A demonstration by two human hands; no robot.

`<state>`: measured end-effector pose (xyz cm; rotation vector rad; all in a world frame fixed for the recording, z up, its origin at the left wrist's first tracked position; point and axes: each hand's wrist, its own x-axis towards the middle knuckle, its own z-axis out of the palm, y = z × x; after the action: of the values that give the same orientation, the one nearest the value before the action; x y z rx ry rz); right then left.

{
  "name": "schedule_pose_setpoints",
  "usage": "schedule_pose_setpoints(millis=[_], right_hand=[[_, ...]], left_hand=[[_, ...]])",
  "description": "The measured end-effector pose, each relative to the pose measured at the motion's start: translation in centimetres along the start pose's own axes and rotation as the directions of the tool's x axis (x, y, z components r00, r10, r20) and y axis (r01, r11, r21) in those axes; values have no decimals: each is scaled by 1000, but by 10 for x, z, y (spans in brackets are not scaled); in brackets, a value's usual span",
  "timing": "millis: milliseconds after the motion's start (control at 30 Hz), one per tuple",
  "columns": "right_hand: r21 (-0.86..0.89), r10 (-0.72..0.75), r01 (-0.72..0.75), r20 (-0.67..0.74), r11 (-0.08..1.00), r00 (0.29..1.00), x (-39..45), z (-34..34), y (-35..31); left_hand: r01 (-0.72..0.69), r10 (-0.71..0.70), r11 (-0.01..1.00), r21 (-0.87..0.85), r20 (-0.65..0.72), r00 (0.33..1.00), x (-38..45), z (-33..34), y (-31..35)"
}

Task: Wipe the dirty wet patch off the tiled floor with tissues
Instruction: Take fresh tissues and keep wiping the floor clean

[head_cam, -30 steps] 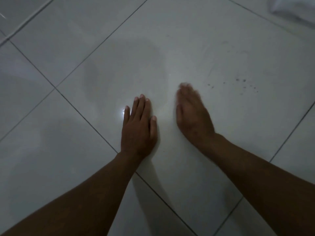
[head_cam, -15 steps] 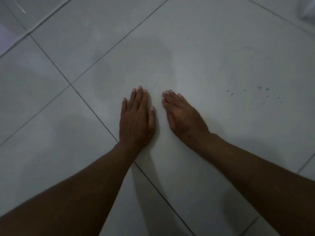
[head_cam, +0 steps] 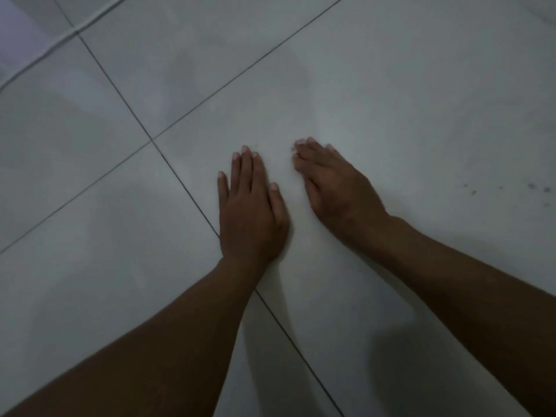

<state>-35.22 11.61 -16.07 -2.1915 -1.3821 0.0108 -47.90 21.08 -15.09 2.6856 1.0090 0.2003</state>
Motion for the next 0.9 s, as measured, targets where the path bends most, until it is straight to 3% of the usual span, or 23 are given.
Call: schedule_pose_setpoints(millis=[100,167,300,367,467,533,633,733,900], right_hand=[[-39,189,-191,-33,981,981,28,4,-2],[-16,263,-263,32,965,964,54,9,-14],[60,41,-57,248,997,968,63,9,-30],[76,21,-37,201,996,979,52,3,-29],[-71,108,-108,3,992,994,46,-1,-30],[-104,259,-260,-16,960,966,53,1,-38],[0,390,-390,24,921,921,60,12,-57],[35,350,-353,69,935,934,62,14,-66],[-27,237,-236,18,971,971,49,3,-41]], left_hand=[[-1,1,1000,-13,-3,1000,1,1,2],[4,-4,1000,-13,-5,1000,0,2,2],[-13,12,1000,-8,-17,1000,-1,2,1],[-15,14,1000,-22,-26,1000,-1,1,2],[-7,6,1000,-24,-30,1000,-1,1,3],[2,-2,1000,-25,-34,999,1,2,3],[-34,34,999,21,-8,999,-1,3,-4],[-74,73,996,-54,-24,997,-3,2,-7],[46,-72,973,-227,-104,992,-1,0,-4]])
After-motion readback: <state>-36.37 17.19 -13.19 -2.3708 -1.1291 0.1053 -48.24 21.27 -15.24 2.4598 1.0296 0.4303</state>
